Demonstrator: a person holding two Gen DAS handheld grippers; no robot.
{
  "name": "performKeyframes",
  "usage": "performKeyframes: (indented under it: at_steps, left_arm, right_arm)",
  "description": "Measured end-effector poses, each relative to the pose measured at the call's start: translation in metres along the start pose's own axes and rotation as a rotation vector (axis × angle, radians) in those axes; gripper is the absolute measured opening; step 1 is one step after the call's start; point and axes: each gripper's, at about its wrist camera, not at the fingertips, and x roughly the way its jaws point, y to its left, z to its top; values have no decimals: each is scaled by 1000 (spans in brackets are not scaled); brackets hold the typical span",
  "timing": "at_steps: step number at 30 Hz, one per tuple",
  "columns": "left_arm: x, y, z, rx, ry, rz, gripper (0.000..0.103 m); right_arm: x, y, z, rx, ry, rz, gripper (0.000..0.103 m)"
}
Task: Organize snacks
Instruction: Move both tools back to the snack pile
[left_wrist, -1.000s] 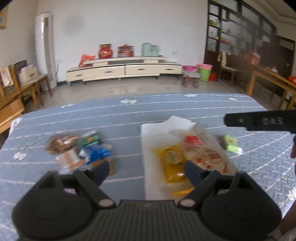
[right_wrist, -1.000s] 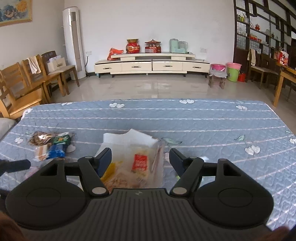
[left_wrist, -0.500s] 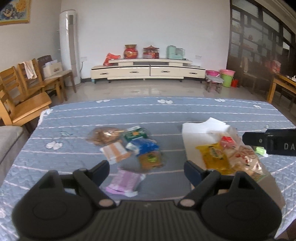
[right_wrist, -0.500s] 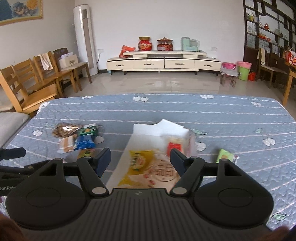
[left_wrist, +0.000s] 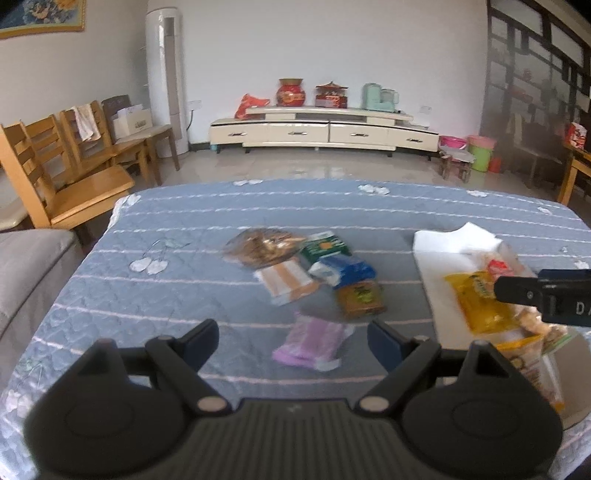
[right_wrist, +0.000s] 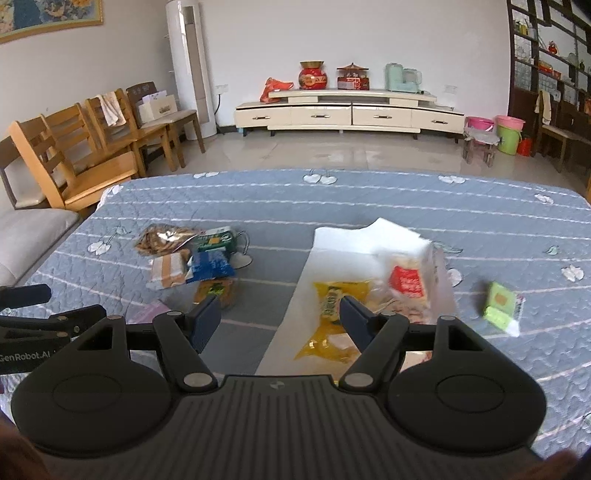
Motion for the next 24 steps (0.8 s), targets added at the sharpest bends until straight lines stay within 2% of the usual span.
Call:
performKeyframes:
  at_steps: [9, 22, 24]
  left_arm:
    - [22, 18, -11, -15, 57, 16, 88]
    - [100, -3, -17, 34, 178, -88, 88]
    - [109, -7, -17, 42, 183, -97, 85]
  right_arm:
    - [23, 11, -10, -28, 49, 10, 89]
    - [42, 18, -24, -33, 68, 21, 92]
    - [46, 18, -23, -28, 74, 24, 92]
